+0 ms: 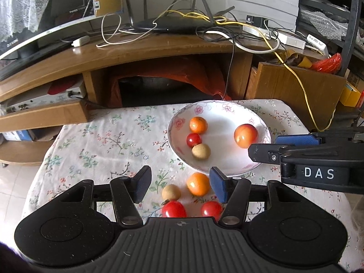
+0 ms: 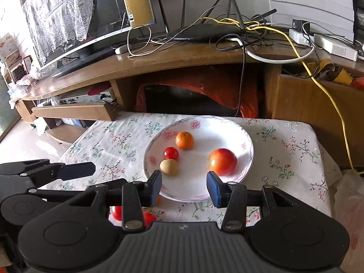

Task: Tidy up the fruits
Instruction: 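Grasp another tangerine with the left tool while the right tool grasps a tan fruit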

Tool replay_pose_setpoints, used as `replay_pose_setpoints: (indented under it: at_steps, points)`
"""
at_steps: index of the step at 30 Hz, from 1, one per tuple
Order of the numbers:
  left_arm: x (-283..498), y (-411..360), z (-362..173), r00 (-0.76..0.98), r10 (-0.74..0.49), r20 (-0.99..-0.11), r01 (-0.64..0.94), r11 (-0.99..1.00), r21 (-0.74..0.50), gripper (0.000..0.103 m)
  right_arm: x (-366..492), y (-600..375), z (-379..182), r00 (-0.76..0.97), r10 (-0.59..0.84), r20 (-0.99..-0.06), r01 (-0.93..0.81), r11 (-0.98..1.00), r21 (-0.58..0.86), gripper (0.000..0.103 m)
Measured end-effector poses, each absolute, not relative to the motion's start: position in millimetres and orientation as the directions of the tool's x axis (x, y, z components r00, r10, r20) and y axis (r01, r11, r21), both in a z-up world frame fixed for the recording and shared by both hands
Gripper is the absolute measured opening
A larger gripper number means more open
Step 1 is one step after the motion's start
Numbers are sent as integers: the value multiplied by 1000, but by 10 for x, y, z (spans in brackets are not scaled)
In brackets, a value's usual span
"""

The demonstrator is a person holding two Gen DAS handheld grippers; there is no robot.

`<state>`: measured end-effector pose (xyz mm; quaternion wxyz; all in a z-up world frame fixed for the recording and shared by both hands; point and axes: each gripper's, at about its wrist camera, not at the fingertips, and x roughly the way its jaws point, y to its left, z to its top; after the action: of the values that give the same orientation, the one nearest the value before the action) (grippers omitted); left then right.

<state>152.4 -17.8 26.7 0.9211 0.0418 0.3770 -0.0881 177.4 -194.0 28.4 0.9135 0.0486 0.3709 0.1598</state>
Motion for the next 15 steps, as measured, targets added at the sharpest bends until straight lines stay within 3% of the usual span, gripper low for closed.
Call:
replay_pose_setpoints:
  at_steps: [15]
  points:
    - [1301,-90,234,689,-118,-715,195,980,27,66,1584,-1777,245,646,363,-671,-298,930,217,43]
